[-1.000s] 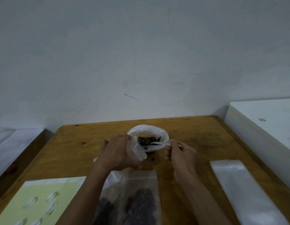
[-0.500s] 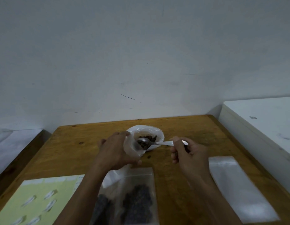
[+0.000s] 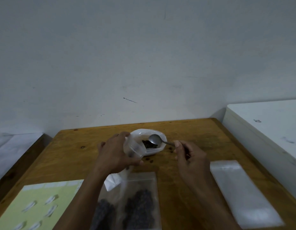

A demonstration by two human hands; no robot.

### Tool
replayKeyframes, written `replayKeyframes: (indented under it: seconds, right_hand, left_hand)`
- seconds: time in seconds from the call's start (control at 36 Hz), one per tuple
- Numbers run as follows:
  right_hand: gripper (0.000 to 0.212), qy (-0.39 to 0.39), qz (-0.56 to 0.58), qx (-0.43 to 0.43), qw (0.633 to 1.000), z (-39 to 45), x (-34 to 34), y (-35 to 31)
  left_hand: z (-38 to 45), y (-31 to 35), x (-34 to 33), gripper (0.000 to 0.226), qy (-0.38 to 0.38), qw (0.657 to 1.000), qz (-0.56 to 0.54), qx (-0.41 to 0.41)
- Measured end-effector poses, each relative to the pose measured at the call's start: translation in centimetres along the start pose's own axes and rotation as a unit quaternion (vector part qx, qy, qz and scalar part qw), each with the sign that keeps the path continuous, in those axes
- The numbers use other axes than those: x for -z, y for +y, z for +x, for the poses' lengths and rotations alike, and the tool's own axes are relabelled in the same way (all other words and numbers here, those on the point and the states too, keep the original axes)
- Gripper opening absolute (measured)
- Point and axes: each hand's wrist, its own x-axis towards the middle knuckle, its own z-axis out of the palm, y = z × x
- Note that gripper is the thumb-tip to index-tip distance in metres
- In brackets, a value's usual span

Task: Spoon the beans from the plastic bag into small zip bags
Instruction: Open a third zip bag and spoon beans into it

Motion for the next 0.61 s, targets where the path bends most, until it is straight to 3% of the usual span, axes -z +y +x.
replayKeyframes:
  seconds: [0.14, 0.31, 0.36, 0.47, 0.61]
  right_hand:
    - [0.014, -0.037, -0.113, 0.099, 0.988, 0.2, -2.7, -0.1]
    - [0.018, -0.057, -0.135, 0.094, 0.985, 0.5, -5.3, 0.7]
    - [0.019, -0.033, -0.106, 0.054, 0.992, 0.5, -5.9, 0.7]
    - [0.03, -0.016, -0.024, -0.122, 0.992, 0.5, -6.7, 0.5]
    - [0.025, 0.001, 0.155, -0.341, 0.927, 0.8, -7.1, -0.4]
  left_hand:
    - [0.6, -0.7, 0.0, 0.108, -0.017, 1.0, 0.02, 0.012]
    - [1.1, -1.3, -0.4, 0.107, -0.059, 0.998, 0.003, 0.01]
    - [1.1, -1.5, -0.5, 0.105, -0.059, 0.998, -0.001, 0.011]
    - [1.0, -1.8, -0.7, 0.106, -0.051, 0.999, -0.011, 0.009]
    - [0.9, -1.7, -0.7, 0.108, -0.048, 0.999, -0.014, 0.013]
